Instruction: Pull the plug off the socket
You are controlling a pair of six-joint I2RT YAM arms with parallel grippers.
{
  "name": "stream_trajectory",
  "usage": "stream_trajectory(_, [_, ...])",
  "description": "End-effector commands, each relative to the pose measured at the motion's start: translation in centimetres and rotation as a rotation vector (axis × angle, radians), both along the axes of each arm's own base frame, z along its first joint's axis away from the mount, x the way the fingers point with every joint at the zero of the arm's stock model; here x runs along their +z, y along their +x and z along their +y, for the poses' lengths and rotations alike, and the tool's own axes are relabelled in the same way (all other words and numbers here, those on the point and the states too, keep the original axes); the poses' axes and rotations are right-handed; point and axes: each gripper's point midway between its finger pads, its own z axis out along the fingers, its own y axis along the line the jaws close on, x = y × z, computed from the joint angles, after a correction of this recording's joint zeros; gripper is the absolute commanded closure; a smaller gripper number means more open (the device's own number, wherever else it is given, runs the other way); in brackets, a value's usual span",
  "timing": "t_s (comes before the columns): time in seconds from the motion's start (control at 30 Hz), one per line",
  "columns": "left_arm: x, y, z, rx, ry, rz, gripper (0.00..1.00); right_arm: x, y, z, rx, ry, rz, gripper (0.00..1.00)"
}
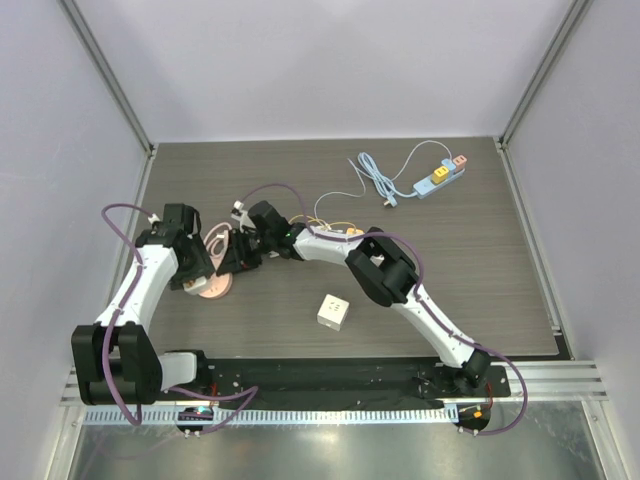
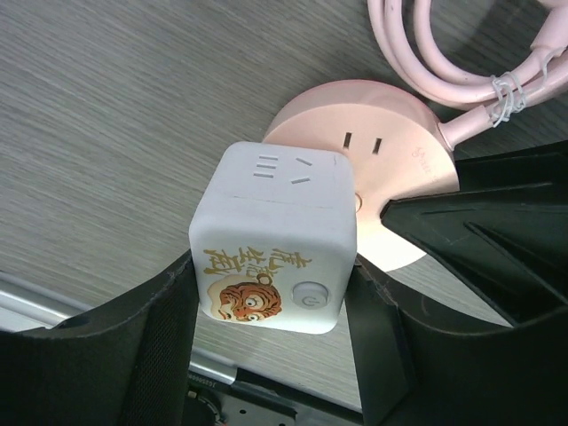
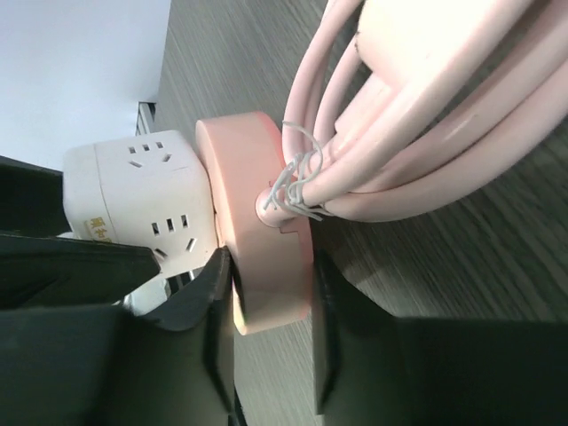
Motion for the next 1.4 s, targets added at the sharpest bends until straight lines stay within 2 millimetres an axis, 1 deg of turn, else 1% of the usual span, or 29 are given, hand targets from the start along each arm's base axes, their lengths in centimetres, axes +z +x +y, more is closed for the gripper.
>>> stream_trajectory(0.0, [2.2,2.8,-2.8,-0.044,-0.101,-0.137,1.0,-3.4,-0.5,0.3,-0.027,-0.108,-0.032,0.86])
stream_trajectory(0.03, [2.2,2.8,-3.0,-0.052,-0.101,-0.132,1.0,-4.5,-0.5,0.2,-0.035,-0.134,-0.024,0.93])
stream_trajectory(0.07, [2.2,2.9,-3.1,-0.057,-0.1,-0.133,1.0,-4.7,-0.5,0.1,-0.038,-0.164,-0.015,0.94])
stream_trajectory(0.13, [2.3,3.0,-3.5,-0.078,-0.103,-0.144,1.0,-6.1,-0.8,-0.2,-0.045,-0.213,-0.005,0.96])
stream_trajectory(0.2, [2.5,3.1,-4.0,-0.095,-0.106,-0.161,1.0,-6.8,-0.9,-0.4,-0.051,-0.258,-0.016,0.97])
stream_trajectory(0.23, [2.9,3.3,-4.4,-0.108,-0.109,-0.188,1.0,-7.5,-1.4,-0.4,-0.042,-0.283,-0.02,0.98])
stream_trajectory(0.27, [3.0,3.3,-4.6,-0.111,-0.112,-0.198,1.0,-7.8,-1.4,-0.5,-0.049,-0.315,-0.029,0.99])
stream_trajectory(0.43, [3.4,3.2,-4.4,-0.103,-0.106,-0.222,1.0,-10.4,-2.3,-1.6,-0.046,-0.395,-0.019,0.99])
stream_trajectory(0.5, [4.0,3.2,-4.2,-0.096,-0.098,-0.246,1.0,-11.5,-2.6,-2.3,-0.05,-0.43,-0.008,0.99])
stream_trajectory(0.6, [5.0,3.3,-4.1,-0.086,-0.1,-0.317,1.0,-12.0,-3.2,-2.6,-0.021,-0.424,0.024,0.99])
stream_trajectory(0.7, [5.9,3.4,-3.6,-0.044,-0.11,-0.376,1.0,-12.1,-3.2,-2.5,-0.019,-0.392,0.074,0.99])
stream_trajectory(0.8, [6.4,3.0,-3.1,-0.024,-0.089,-0.366,1.0,-11.9,-2.6,-2.5,-0.034,-0.373,0.086,0.99])
stream_trajectory(0.83, [6.8,2.9,-2.8,-0.017,-0.076,-0.367,1.0,-11.8,-2.7,-2.4,-0.026,-0.363,0.095,0.99])
stream_trajectory(0.87, [7.7,3.0,-2.7,-0.014,-0.072,-0.383,1.0,-11.5,-2.6,-2.2,-0.018,-0.345,0.09,0.98])
stream_trajectory(0.9, [7.7,2.5,-2.6,-0.013,-0.063,-0.361,1.0,-11.2,-2.6,-2.0,-0.014,-0.334,0.088,0.93])
stream_trajectory(0.93, [8.2,2.4,-2.4,-0.01,-0.057,-0.361,1.0,-10.7,-2.5,-1.8,-0.006,-0.318,0.082,0.88])
stream_trajectory(0.97, [8.7,2.3,-2.3,-0.01,-0.052,-0.362,1.0,-9.7,-2.7,-1.3,0.022,-0.281,0.079,0.84])
stream_trajectory(1.0, [9.5,2.3,-2.4,-0.014,-0.056,-0.374,1.0,-9.3,-2.7,-1.2,0.04,-0.264,0.066,0.73])
stream_trajectory(1.03, [9.6,1.8,-2.5,-0.017,-0.061,-0.364,1.0,-8.5,-2.6,-1.0,0.049,-0.247,0.055,0.65])
stream_trajectory(1.07, [10.2,1.6,-2.9,-0.029,-0.085,-0.379,1.0,-7.1,-2.5,-0.6,0.065,-0.218,0.037,0.57])
stream_trajectory(1.1, [10.5,1.3,-3.2,-0.031,-0.101,-0.387,1.0,-6.2,-2.3,-0.5,0.078,-0.203,0.014,0.42])
stream_trajectory(1.13, [10.6,1.0,-3.7,-0.029,-0.131,-0.39,1.0,-5.4,-2.2,-0.5,0.083,-0.188,0.005,0.36])
stream_trajectory(1.17, [11.1,0.6,-4.1,-0.035,-0.159,-0.415,1.0,-4.5,-1.9,-0.4,0.085,-0.171,-0.006,0.32])
stream_trajectory(1.2, [10.9,0.3,-5.2,-0.059,-0.218,-0.414,1.0,-2.5,-1.6,-0.3,0.096,-0.135,-0.019,0.24])
stream_trajectory(1.23, [10.9,0.2,-5.8,-0.064,-0.254,-0.421,1.0,-1.7,-1.4,-0.3,0.098,-0.122,-0.024,0.23])
stream_trajectory(1.27, [10.4,-0.2,-6.6,-0.079,-0.295,-0.412,1.0,-0.7,-0.9,-0.5,0.093,-0.107,-0.026,0.22])
stream_trajectory(1.3, [10.5,-0.7,-7.5,-0.104,-0.346,-0.408,1.0,1.3,-0.7,-0.5,0.096,-0.076,-0.036,0.2])
stream_trajectory(1.33, [10.4,-0.9,-7.9,-0.102,-0.369,-0.406,1.0,2.6,-0.4,-0.7,0.094,-0.06,-0.042,0.19])
stream_trajectory(1.37, [10.2,-1.2,-8.3,-0.11,-0.39,-0.397,1.0,3.3,-0.1,-1.0,0.089,-0.052,-0.046,0.18])
